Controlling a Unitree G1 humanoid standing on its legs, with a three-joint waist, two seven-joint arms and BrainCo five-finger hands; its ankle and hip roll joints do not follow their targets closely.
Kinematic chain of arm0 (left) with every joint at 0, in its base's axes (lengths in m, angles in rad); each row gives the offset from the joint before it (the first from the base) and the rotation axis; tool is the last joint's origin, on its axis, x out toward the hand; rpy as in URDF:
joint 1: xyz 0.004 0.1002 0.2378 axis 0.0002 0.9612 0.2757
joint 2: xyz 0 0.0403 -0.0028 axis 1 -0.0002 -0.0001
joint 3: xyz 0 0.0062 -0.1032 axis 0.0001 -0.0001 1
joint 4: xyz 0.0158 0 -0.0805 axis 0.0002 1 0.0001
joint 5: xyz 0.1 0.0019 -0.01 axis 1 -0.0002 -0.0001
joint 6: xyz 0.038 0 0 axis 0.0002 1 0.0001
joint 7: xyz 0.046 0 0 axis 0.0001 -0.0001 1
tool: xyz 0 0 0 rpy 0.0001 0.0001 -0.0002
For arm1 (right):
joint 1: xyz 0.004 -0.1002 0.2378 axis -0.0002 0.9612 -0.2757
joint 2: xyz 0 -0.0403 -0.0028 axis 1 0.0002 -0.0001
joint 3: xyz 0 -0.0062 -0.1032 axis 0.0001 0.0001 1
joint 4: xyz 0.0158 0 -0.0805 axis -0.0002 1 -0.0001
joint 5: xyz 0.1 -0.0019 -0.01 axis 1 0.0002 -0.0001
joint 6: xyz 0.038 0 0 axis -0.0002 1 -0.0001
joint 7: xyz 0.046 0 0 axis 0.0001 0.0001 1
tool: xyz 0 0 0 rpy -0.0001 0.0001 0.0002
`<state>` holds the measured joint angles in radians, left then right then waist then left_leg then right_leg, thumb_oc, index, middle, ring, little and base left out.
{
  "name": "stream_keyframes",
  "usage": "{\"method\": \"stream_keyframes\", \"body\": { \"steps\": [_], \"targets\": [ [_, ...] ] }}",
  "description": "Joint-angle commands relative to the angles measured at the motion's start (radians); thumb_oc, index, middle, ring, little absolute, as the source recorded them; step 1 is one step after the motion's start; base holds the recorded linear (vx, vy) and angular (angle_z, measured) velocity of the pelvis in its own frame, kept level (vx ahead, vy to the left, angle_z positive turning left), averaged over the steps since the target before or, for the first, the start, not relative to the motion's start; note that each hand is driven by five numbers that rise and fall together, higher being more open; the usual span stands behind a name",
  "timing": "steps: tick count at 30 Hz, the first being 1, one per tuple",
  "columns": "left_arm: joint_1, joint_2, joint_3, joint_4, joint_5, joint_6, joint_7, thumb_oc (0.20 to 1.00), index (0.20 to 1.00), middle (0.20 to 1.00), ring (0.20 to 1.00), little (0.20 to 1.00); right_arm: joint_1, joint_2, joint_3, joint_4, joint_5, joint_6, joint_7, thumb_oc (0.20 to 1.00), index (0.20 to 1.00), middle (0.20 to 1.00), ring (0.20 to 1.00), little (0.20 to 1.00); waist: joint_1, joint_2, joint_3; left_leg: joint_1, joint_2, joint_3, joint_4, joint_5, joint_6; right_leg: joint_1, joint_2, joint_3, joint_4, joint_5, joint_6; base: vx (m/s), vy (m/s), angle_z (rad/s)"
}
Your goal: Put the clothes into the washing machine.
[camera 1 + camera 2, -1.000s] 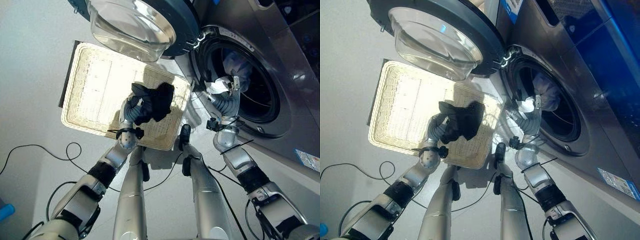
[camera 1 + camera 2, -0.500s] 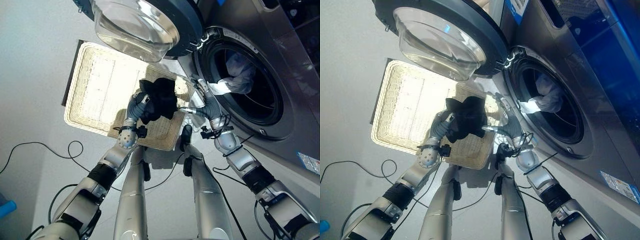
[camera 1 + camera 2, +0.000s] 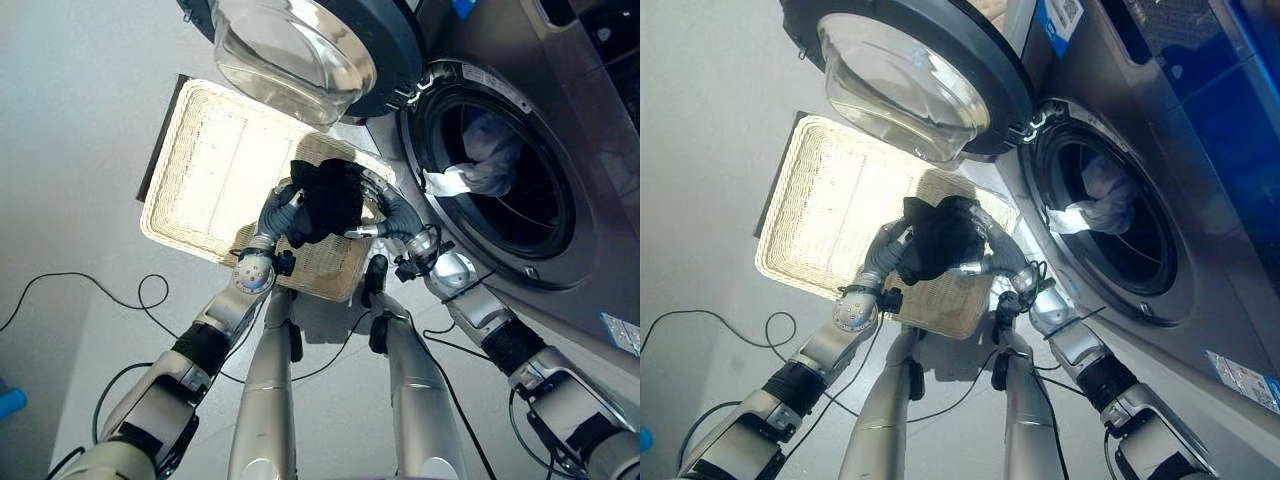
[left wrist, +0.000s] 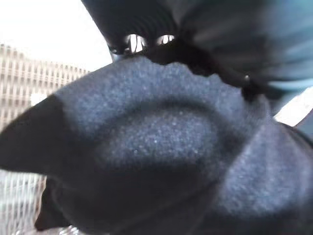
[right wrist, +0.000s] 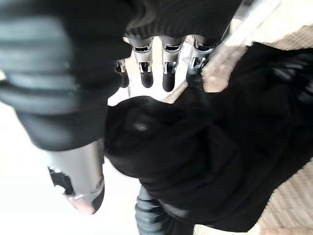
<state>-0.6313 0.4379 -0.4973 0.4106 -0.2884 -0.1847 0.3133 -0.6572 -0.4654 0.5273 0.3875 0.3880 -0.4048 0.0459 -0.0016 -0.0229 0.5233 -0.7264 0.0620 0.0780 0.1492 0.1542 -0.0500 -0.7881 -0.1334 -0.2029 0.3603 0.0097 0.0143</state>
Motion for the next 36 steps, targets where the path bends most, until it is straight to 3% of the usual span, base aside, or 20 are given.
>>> {"method": "stream_keyframes", "body": {
  "steps": [1,5,11,24,28,30,31,36],
  "targets": [
    [-0.046,-0.03,-0.014,-0.126,-0.027,-0.085,-0.056,0.2,0.2,0.2,0.2,0.2,-0.037,-0.016,0.016,-0.023,0.071,0.006,0.044,1.0,1.0,1.0,1.0,1.0,0.011,0.05,-0.003,-0.007,-0.105,0.02,0.038,-0.045,0.067,0.027,0.051,-0.037,-0.044,0.056,0.044,0.0,0.0,0.0],
    [-0.066,-0.04,-0.033,-0.135,-0.051,-0.084,-0.089,0.2,0.2,0.2,0.2,0.2,-0.082,-0.004,0.038,0.048,0.109,0.03,0.078,1.0,1.0,1.0,1.0,1.0,0.02,0.06,-0.003,-0.011,-0.11,0.013,0.037,-0.042,0.066,0.025,0.047,-0.044,-0.048,0.06,0.043,0.0,0.0,0.0],
    [-0.102,-0.061,-0.076,-0.137,-0.103,-0.108,-0.156,0.2,0.2,0.2,0.2,0.2,-0.181,0.011,0.078,0.221,0.067,0.155,0.056,1.0,1.0,1.0,1.0,1.0,0.037,0.079,-0.003,-0.016,-0.119,0.005,0.041,-0.038,0.066,0.022,0.042,-0.055,-0.045,0.062,0.038,0.0,-0.001,0.06],
    [-0.121,-0.086,-0.117,-0.206,-0.248,-0.124,-0.345,0.2,0.2,0.2,0.2,0.2,-0.292,0.035,0.094,0.462,-0.038,0.262,0.051,1.0,1.0,1.0,1.0,1.0,0.063,0.11,-0.003,-0.014,-0.132,-0.006,0.036,-0.032,0.077,0.02,0.038,-0.066,-0.043,0.067,0.03,0.0,-0.002,0.03],
    [-0.119,-0.089,-0.127,-0.229,-0.256,-0.115,-0.368,0.2,0.2,0.2,0.2,0.2,-0.309,0.032,0.102,0.467,-0.071,0.263,0.014,1.0,1.0,1.0,1.0,1.0,0.065,0.113,-0.003,-0.018,-0.132,-0.004,0.039,-0.031,0.08,0.014,0.038,-0.066,-0.036,0.069,0.029,0.0,0.0,0.0],
    [-0.12,-0.092,-0.129,-0.243,-0.259,-0.1,-0.373,0.2,0.2,0.2,0.2,0.2,-0.317,0.038,0.1,0.46,-0.052,0.244,0.008,0.589,0.589,0.589,0.589,0.589,0.066,0.114,-0.003,-0.019,-0.133,-0.003,0.038,-0.031,0.081,0.013,0.04,-0.065,-0.037,0.069,0.028,0.0,0.0,0.0],
    [-0.119,-0.094,-0.13,-0.25,-0.26,-0.092,-0.376,0.2,0.2,0.2,0.2,0.2,-0.321,0.041,0.096,0.452,-0.04,0.222,0.003,0.2,0.2,0.2,0.2,0.2,0.066,0.114,-0.003,-0.017,-0.134,-0.004,0.037,-0.031,0.082,0.014,0.04,-0.064,-0.038,0.069,0.028,0.0,0.0,0.0],
    [-0.118,-0.106,-0.132,-0.26,-0.253,-0.068,-0.382,0.2,0.2,0.2,0.2,0.2,-0.334,0.06,0.066,0.416,0.047,0.146,-0.015,0.2,0.2,0.2,0.2,0.2,0.065,0.117,-0.003,-0.016,-0.136,-0.002,0.036,-0.032,0.083,0.013,0.042,-0.06,-0.036,0.068,0.029,0.0,0.0,0.0]
  ]
}}
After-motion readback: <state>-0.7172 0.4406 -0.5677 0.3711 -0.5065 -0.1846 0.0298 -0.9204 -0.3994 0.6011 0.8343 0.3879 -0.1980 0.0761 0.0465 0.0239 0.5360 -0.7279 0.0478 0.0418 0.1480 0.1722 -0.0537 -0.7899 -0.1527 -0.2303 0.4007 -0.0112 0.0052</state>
